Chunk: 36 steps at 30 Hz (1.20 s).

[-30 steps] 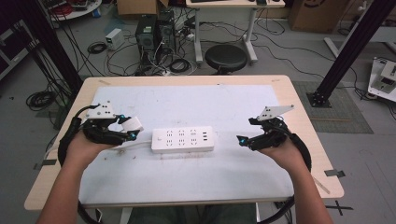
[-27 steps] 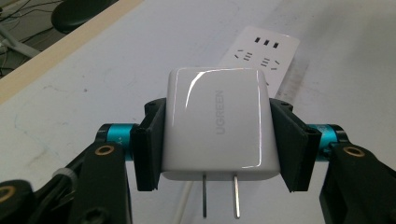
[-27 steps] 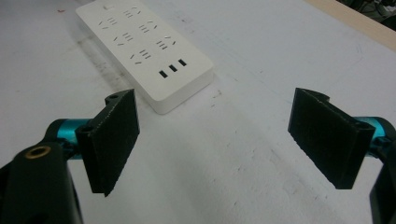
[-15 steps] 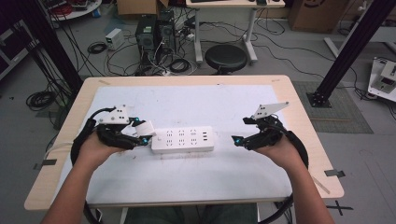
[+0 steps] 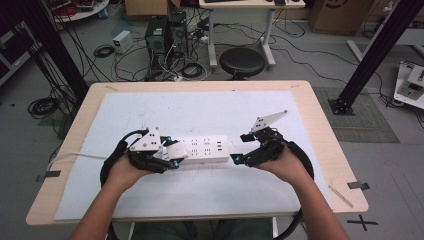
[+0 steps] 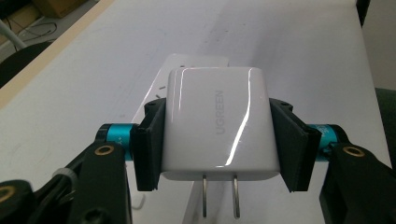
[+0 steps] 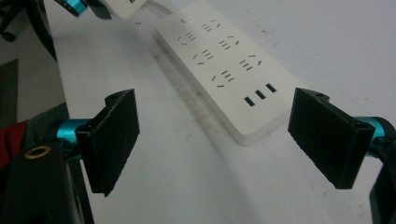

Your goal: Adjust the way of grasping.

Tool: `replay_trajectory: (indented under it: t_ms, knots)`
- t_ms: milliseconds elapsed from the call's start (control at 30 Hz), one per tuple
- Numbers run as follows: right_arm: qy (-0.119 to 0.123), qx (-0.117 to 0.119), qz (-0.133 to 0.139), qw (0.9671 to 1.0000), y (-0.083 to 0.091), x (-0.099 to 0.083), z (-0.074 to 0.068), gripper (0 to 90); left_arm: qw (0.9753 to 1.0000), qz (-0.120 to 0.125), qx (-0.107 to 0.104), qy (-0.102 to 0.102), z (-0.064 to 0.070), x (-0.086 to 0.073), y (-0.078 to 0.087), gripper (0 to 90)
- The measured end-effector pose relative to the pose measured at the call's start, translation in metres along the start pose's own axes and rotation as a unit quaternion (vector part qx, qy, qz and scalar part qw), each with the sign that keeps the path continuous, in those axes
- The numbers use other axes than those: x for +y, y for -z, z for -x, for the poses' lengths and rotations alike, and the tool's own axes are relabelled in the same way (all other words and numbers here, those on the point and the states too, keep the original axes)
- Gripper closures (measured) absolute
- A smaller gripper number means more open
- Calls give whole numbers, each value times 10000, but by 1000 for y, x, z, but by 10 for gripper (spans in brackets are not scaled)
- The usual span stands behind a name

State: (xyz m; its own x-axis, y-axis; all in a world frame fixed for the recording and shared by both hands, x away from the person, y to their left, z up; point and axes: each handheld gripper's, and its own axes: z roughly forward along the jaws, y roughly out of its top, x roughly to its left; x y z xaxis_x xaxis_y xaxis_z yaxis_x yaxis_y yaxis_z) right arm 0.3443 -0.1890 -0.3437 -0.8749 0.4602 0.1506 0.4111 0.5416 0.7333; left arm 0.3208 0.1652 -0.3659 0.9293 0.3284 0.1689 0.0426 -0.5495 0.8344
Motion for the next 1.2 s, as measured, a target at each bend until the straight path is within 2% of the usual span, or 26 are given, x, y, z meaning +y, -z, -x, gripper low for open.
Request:
replay_trajectory:
  t_ms: [300, 333, 367, 400, 567, 600, 633, 667, 700, 733, 867, 933, 967, 1000, 1100, 1167, 1200]
  knots:
    - [-337, 400, 61, 9986, -14, -2, -1, 168, 9992, 176, 121, -328, 17, 4, -22, 425]
    - [-369, 451, 76, 9983, -14, -2, -2, 168, 9986, 172, 192, -461, 21, 5, -27, 425]
    - [-379, 495, 92, 9980, -15, -1, -1, 168, 9986, 172, 192, -461, 21, 5, -27, 425]
    - [-409, 526, 103, 9977, -16, -1, -2, 168, 9978, 175, 282, -579, 25, 6, -30, 425]
    - [-502, 651, 168, 9965, -20, 0, -2, 168, 9964, 212, 363, -733, 30, 8, -36, 425]
    - [-550, 753, 194, 9955, -24, 1, -2, 168, 9949, 243, 485, -845, 34, 9, -38, 425]
    - [-550, 753, 194, 9955, -24, 1, -2, 168, 9949, 243, 485, -845, 34, 9, -38, 425]
    - [-569, 782, 215, 9951, -29, 3, -4, 168, 9934, 293, 557, -963, 36, 10, -39, 425]
    - [-555, 806, 206, 9950, -31, 4, -4, 168, 9934, 293, 557, -963, 36, 10, -39, 425]
    - [-558, 830, 195, 9948, -34, 4, -5, 168, 9905, 320, 707, -1138, 40, 11, -39, 425]
    - [-594, 959, 260, 9933, -41, 6, -7, 168, 9870, 402, 820, -1322, 46, 10, -40, 425]
    - [-605, 1021, 283, 9925, -43, 6, -8, 168, 9861, 409, 836, -1375, 47, 10, -41, 425]
    - [-605, 1021, 283, 9925, -43, 6, -8, 168, 9845, 440, 877, -1451, 49, 10, -41, 425]
    - [-661, 1112, 312, 9911, -45, 7, -10, 168, 9825, 475, 892, -1563, 53, 9, -42, 425]
    - [-658, 1149, 320, 9907, -48, 7, -11, 168, 9822, 502, 878, -1580, 56, 8, -44, 425]
    - [-699, 1221, 300, 9896, -52, 8, -12, 168, 9808, 504, 967, -1616, 59, 8, -45, 425]
    - [-690, 1228, 315, 9895, -54, 8, -12, 169, 9809, 524, 956, -1609, 59, 7, -46, 425]
